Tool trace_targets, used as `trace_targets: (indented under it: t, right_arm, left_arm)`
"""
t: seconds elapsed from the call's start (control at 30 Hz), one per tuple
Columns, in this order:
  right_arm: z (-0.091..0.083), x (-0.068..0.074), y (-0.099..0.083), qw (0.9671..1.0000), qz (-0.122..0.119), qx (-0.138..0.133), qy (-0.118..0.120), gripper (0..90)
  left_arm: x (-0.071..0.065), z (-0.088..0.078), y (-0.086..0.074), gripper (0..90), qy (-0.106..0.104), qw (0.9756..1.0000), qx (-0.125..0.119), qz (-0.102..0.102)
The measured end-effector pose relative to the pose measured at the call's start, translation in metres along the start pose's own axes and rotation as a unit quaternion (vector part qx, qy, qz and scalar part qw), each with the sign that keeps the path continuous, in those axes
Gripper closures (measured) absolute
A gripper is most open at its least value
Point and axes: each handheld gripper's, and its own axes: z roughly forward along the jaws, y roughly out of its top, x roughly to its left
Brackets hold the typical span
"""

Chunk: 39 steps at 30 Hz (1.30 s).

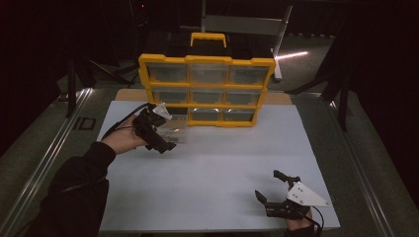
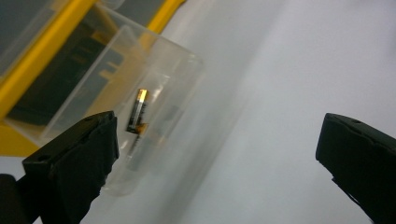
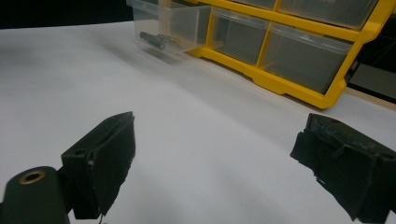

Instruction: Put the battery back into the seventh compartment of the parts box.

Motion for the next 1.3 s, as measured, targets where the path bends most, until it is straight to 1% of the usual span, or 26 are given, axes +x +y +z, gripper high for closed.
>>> trace_targets:
  t: [0.07, 0.1, 0.13, 0.23, 0.3, 0.33, 0.37, 0.43, 0.47, 0.53, 0.6, 0.67, 0.7, 0.73, 0.8, 0.83, 0.87, 0.93, 0.97, 1.0, 1.07, 1.13, 1.2, 1.27, 1.3]
  right_arm:
    - [0.000, 0.000, 0.000, 1.0000, 0.000, 0.000, 0.000, 10.4]
    - [0.000, 0.000, 0.000, 1.0000, 0.000, 0.000, 0.000, 10.4]
    - [0.000, 0.000, 0.000, 1.0000, 0.000, 0.000, 0.000, 10.4]
    - [0.000, 0.000, 0.000, 1.0000, 0.000, 0.000, 0.000, 10.4]
    - [0.000, 0.000, 0.000, 1.0000, 0.000, 0.000, 0.000, 10.4]
    - [0.000, 0.000, 0.000, 1.0000, 0.000, 0.000, 0.000, 10.4]
    - [0.000, 0.000, 0.000, 1.0000, -0.001, 0.000, 0.000, 10.4]
    - [0.000, 0.000, 0.000, 1.0000, -0.001, 0.001, 0.000, 10.4]
    - [0.000, 0.000, 0.000, 1.0000, -0.001, 0.001, 0.000, 10.4]
    - [0.000, 0.000, 0.001, 1.0000, -0.001, 0.000, -0.001, 10.4]
    - [0.000, 0.000, 0.000, 1.0000, -0.001, 0.000, -0.001, 10.4]
    - [0.000, 0.000, 0.000, 1.0000, 0.000, 0.000, -0.001, 10.4]
    - [0.000, 0.000, 0.000, 1.0000, 0.000, -0.001, -0.001, 10.4]
    - [0.000, 0.000, 0.000, 1.0000, 0.000, 0.000, -0.001, 10.4]
    - [0.000, 0.000, 0.000, 1.0000, 0.000, 0.000, 0.000, 10.4]
    - [0.000, 0.000, 0.000, 1.0000, 0.000, 0.000, 0.000, 10.4]
    - [0.000, 0.000, 0.000, 1.0000, 0.000, 0.000, 0.000, 10.4]
    - [0.000, 0.000, 0.000, 1.0000, 0.000, 0.000, 0.000, 10.4]
    - [0.000, 0.000, 0.000, 1.0000, 0.000, -0.001, 0.000, 10.4]
    - [0.000, 0.000, 0.000, 1.0000, 0.000, 0.000, 0.000, 10.4]
    - [0.000, 0.000, 0.000, 1.0000, 0.001, 0.000, 0.000, 10.4]
    - [0.000, 0.000, 0.000, 1.0000, 0.001, 0.001, 0.000, 10.4]
    - [0.000, 0.000, 0.000, 1.0000, 0.002, 0.002, 0.001, 10.4]
    - [0.001, 0.000, -0.001, 1.0000, 0.002, 0.003, 0.001, 10.4]
    - [0.001, 0.000, -0.001, 1.0000, 0.002, 0.003, 0.001, 10.4]
  left_arm:
    - [-0.003, -0.002, -0.004, 0.0, -0.003, 1.0000, -0.005, -0.001]
    - [-0.004, -0.002, -0.006, 0.0, -0.001, 1.0000, -0.007, 0.000]
    - [-0.006, -0.003, -0.009, 0.0, -0.003, 0.9999, -0.011, 0.003]
    - [-0.012, -0.002, -0.017, 0.0, 0.002, 0.9999, -0.010, 0.007]
    - [-0.016, -0.002, -0.021, 0.0, 0.002, 0.9999, -0.015, 0.006]
    - [-0.018, -0.002, -0.023, 0.0, -0.001, 0.9998, -0.018, 0.006]
    - [-0.020, -0.003, -0.024, 0.0, 0.001, 0.9998, -0.021, 0.006]
    - [-0.024, -0.005, -0.027, 0.0, -0.005, 0.9997, -0.025, 0.005]
    - [-0.026, -0.005, -0.029, 0.0, 0.000, 0.9996, -0.026, 0.007]
    - [-0.031, -0.007, -0.031, 0.0, 0.002, 0.9996, -0.027, 0.008]
    - [-0.034, -0.008, -0.034, 0.0, -0.004, 0.9994, -0.035, 0.005]
    - [-0.038, -0.009, -0.037, 0.0, -0.002, 0.9993, -0.038, 0.006]
    - [-0.040, -0.010, -0.038, 0.0, -0.005, 0.9992, -0.040, 0.006]
    - [-0.042, -0.010, -0.040, 0.0, -0.003, 0.9991, -0.041, 0.006]
    - [-0.046, -0.010, -0.043, 0.0, -0.007, 0.9989, -0.046, 0.006]
    - [-0.048, -0.009, -0.044, 0.0, -0.003, 0.9990, -0.045, 0.006]
    - [-0.049, -0.009, -0.046, 0.0, -0.007, 0.9988, -0.048, 0.005]
    - [-0.052, -0.007, -0.050, 0.0, -0.005, 0.9986, -0.052, 0.004]
    - [-0.053, -0.006, -0.052, 0.0, -0.010, 0.9985, -0.054, 0.002]
    - [-0.054, -0.004, -0.055, 0.0, -0.008, 0.9985, -0.055, 0.001]
    - [-0.056, -0.001, -0.061, 0.0, -0.014, 0.9982, -0.058, -0.006]
    - [-0.058, 0.003, -0.067, 0.0, -0.014, 0.9980, -0.061, -0.008]
    - [-0.060, 0.006, -0.073, 0.0, -0.020, 0.9977, -0.063, -0.012]
    - [-0.063, 0.010, -0.079, 0.0, -0.021, 0.9977, -0.064, -0.009]
    - [-0.064, 0.012, -0.081, 0.0, -0.024, 0.9976, -0.065, -0.010]
